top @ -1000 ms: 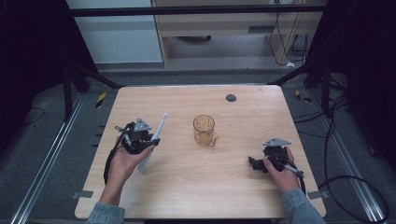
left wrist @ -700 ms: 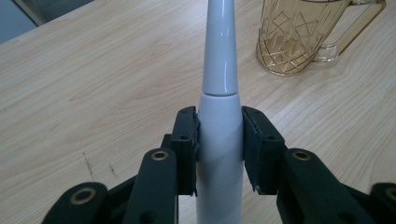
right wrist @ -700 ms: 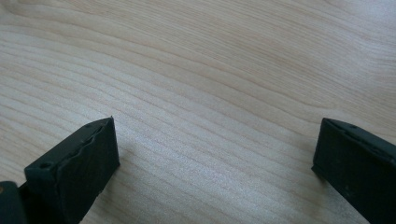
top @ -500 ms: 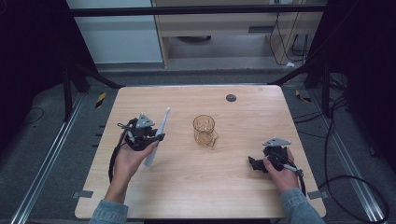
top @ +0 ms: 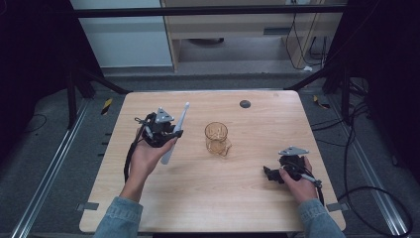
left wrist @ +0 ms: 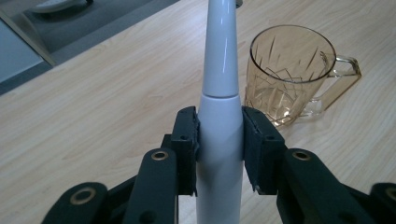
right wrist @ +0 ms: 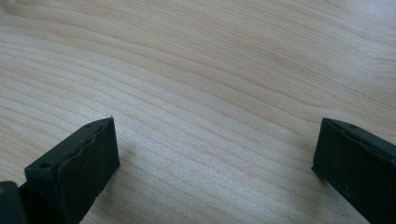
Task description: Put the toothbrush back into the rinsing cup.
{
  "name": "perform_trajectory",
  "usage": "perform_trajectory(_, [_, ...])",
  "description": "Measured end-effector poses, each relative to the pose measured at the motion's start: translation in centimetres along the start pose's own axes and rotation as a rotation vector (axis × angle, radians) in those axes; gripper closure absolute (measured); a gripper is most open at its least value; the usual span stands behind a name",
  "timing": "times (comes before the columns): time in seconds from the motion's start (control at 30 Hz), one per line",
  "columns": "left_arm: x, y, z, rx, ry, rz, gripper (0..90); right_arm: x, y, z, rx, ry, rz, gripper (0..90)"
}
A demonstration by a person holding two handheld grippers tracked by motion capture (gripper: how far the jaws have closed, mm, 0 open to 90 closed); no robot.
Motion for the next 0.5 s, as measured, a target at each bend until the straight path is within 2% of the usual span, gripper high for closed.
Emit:
perform_trajectory(0.07, [-0.5,0.0,0.0,0.012,-0.005,-0.001,67.4,0.0,0.0,0.0,0.000,0.000,0.001,0.3])
perform_trajectory(0.2, [-1.3,-0.1,0.1,0.010,0.016,0.038,67.4,0.0,0.0,0.0,0.000,0.000,-0.002,0.4])
perform_trajectory(0.5, [-2.8,0.3,0.5,0.012,0.006,0.033,67.4,0.0,0.0,0.0,0.000,0.000,-0.002,0.3])
Point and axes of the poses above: each handheld gripper's, and its own axes: z roughly forward along the jaws, x roughly out of its underside, y roughly to its left, the point moved 3 cm from there along z, roughly forward along the jaws, and after that the axes turned 8 degrees about z, right-handed, at the moved point
